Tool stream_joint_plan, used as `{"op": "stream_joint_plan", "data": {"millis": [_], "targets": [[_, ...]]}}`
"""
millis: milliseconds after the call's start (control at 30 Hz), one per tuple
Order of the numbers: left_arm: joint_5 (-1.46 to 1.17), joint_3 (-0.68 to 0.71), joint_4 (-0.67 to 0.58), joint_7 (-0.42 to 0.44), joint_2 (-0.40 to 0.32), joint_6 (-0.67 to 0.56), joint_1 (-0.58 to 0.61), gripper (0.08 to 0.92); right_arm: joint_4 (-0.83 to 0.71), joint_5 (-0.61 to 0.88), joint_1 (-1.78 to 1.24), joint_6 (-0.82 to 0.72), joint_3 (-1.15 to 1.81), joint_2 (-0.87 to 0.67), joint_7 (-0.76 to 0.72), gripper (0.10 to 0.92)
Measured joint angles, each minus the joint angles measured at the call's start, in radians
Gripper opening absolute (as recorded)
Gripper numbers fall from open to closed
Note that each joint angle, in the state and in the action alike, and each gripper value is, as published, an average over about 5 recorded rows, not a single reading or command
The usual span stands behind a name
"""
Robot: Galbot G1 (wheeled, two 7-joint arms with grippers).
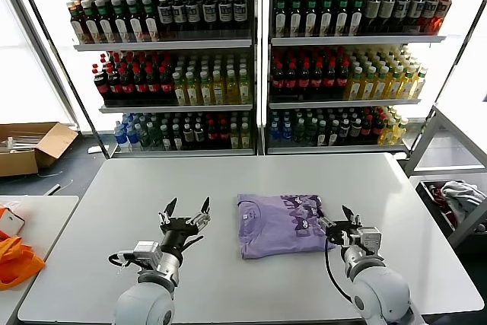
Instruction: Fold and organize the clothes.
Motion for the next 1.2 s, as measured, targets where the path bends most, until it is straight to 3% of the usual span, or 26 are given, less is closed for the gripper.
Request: {"op": "stream_joint_plan", "data": {"millis": [133,233,800,1200], "targets": [[0.019,-0.011,-0.022,0.005,-0.004,-0.009,0.029,0.822,-0.012,-0.053,0.05,0.01,-0.057,-0.014,-0.048,0.79],[0.035,-0.022,-0.038,0.009,-0.012,-0.016,0.056,0.823,-0.046,-0.079,0.112,0.023,-0.114,-0.03,-0.084,0.818],[0.088,-0.104,-0.121,0.021,-0.083,-0.032,0.198,0.822,-0.329,-0.167,0.398,0.085,-0.39,-0.039,-0.249,0.823],[0.098,-0.129,-0.155,0.025,-0.116,-0.035,0.252,0.823,-0.409,-0.198,0.442,0.093,-0.457,-0.017,-0.291,0.823]]}}
